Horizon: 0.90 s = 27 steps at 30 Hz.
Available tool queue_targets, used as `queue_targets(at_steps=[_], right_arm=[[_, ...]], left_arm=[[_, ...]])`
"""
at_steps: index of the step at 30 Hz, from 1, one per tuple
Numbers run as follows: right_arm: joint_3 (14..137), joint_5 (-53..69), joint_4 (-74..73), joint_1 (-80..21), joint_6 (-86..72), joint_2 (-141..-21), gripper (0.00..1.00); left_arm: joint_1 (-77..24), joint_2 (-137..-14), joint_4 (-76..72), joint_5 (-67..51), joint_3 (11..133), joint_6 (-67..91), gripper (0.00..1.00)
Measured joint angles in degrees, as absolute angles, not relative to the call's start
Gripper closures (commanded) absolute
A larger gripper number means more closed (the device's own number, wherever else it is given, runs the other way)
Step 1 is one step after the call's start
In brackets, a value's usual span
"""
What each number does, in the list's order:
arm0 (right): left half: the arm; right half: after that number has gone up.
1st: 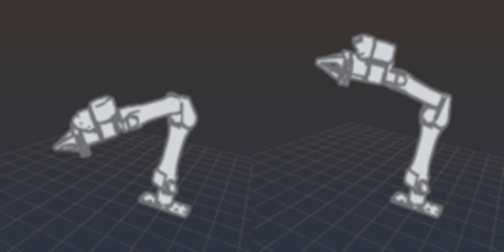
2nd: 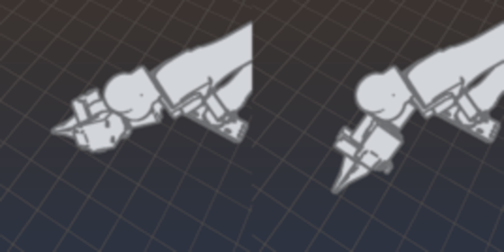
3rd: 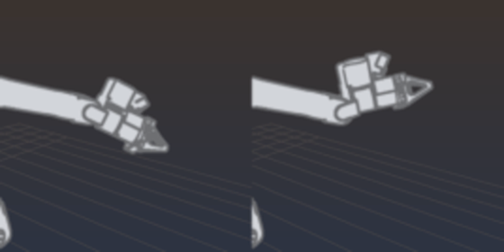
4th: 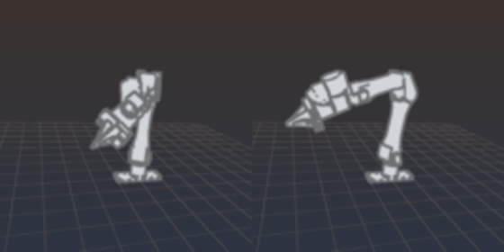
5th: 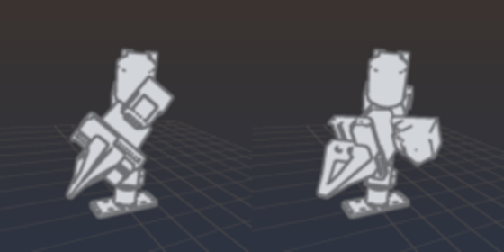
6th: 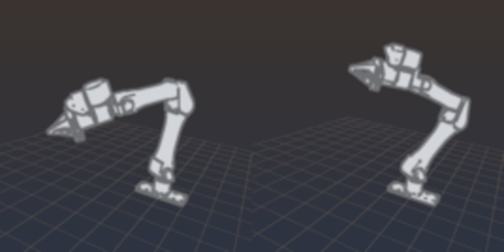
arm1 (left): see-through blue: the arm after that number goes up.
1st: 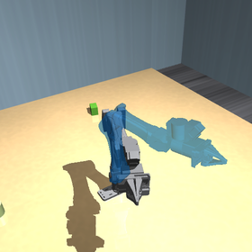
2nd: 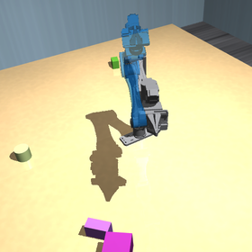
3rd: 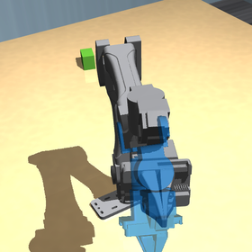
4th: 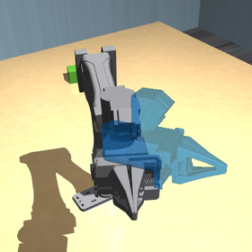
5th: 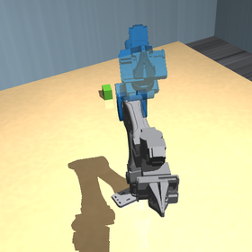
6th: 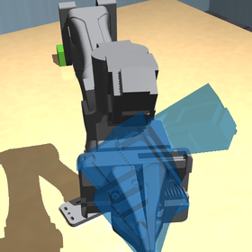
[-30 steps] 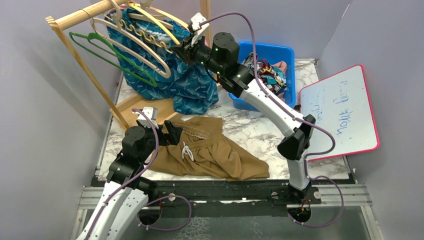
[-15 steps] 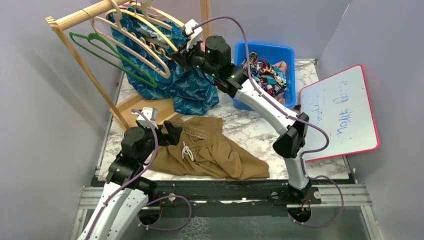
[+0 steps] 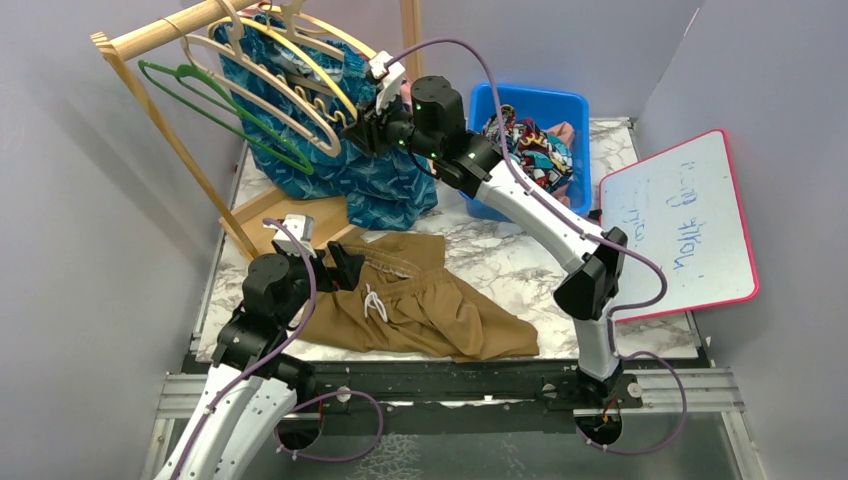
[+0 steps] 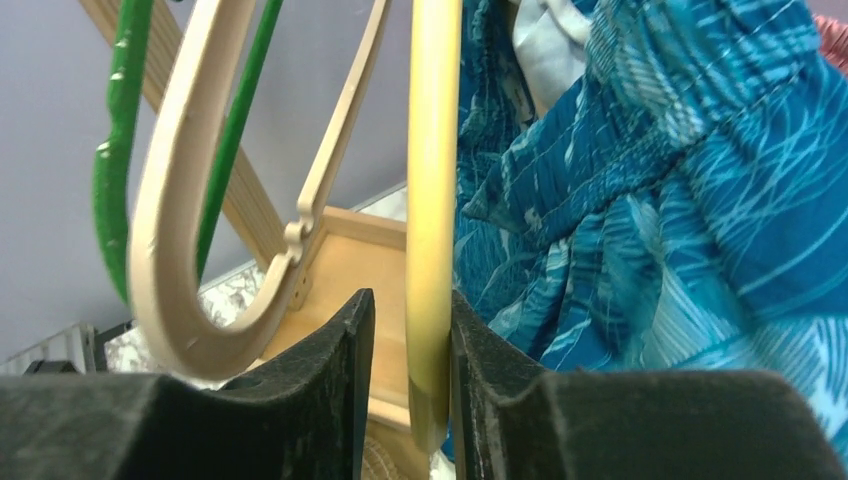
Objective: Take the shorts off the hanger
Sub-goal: Place the hanger on the clothes rod, then adjust the shorts at the center of the board.
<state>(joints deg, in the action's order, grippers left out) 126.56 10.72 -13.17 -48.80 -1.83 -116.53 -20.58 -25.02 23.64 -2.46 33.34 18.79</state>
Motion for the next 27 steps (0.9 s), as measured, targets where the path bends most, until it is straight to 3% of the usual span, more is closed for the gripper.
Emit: queue_targets(at_steps=[5,9,12,22,24,26,27], right_arm=[[122.3,11.8,-13.2,-48.8,-3.0,-113.1,0.64],[113.3,11.9,-12.4,-48.8,-3.4,-106.6,0.42],[100.6,11.0,-10.7,-48.8,-3.1,-98.2,0.35],[67.2,6.3,-5.0,-48.8,-4.2,-77.2,0.28],[62.6,7.9,-4.9,-48.8,-4.6,-76.7,0.21],[59.5,9.8,-5.8,-48.8,-5.2,-78.5,0.00],[58.8,10.4,-6.7,-48.8,-5.8,-80.0,0.01]], left_arm=[[-20.6,-25.0,23.6,-2.5,33.3,18.8,0.06],[-20.6,-25.0,23.6,-2.5,33.3,18.8,0.06],[-20.6,-24.9,23.6,-2.5,33.3,18.8,0.06],[-20.6,-24.9,23.6,-2.5,33.3,18.8,0.06],[-20.6,-24.9,23.6,-2.4,33.3,18.8,0.06],[-20.6,-24.9,23.6,-2.4,33.3,18.8,0.06],[-20.6,-24.9,23.6,-2.4,33.3,18.8,0.06]])
